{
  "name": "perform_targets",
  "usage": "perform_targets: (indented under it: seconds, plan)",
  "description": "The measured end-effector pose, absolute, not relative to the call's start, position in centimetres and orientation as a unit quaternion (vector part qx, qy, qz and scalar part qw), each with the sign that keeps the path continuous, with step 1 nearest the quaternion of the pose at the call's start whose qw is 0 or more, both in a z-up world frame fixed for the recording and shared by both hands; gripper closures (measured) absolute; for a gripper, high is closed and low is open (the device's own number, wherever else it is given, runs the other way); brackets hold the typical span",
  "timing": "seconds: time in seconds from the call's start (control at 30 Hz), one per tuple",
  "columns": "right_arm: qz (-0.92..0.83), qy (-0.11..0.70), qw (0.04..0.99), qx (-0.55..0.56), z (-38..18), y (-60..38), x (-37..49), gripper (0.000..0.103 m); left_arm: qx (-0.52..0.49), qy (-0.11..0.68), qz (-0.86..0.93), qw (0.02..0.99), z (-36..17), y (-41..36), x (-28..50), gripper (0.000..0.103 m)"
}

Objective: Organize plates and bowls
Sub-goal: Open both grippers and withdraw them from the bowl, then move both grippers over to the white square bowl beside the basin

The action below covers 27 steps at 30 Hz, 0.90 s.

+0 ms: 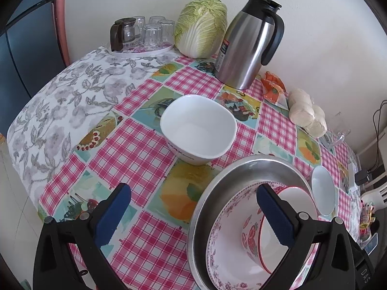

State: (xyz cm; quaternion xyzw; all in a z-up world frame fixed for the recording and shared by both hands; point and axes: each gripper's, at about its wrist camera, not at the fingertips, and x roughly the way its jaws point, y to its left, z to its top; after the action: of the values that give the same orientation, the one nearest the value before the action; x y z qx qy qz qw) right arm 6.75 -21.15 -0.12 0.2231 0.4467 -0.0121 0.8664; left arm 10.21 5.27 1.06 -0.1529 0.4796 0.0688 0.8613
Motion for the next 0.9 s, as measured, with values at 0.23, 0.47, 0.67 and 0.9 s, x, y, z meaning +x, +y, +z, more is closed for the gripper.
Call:
perform_targets:
  seconds: [0.23, 0.47, 0.67, 0.9]
  plan:
    - [-0.021, 0.419, 0.876, 0.240, 0.5, -21.5, 6.4, 0.000, -0.155, 0.473, 0.063, 0.865, 1.8, 5.9, 10.8, 0.000]
    - [-0.030, 0.421, 0.876, 0.234, 0.5, -21.2, 6.5, 0.000, -0.161, 0.455, 0.090, 0.871, 2.7, 8.2, 11.6, 0.000]
    - [-0.022, 0.431, 0.867, 0.250, 0.2, -21.0, 6.6, 0.000, -0.171, 0.445, 0.105, 0.873, 3.1, 10.5, 12.5, 0.000]
    - [-0.028, 0.431, 0.869, 0.242, 0.6, -20.5, 6.7, 0.000, -0.205, 0.434, 0.126, 0.868, 3.0, 13.6, 13.7, 0.000]
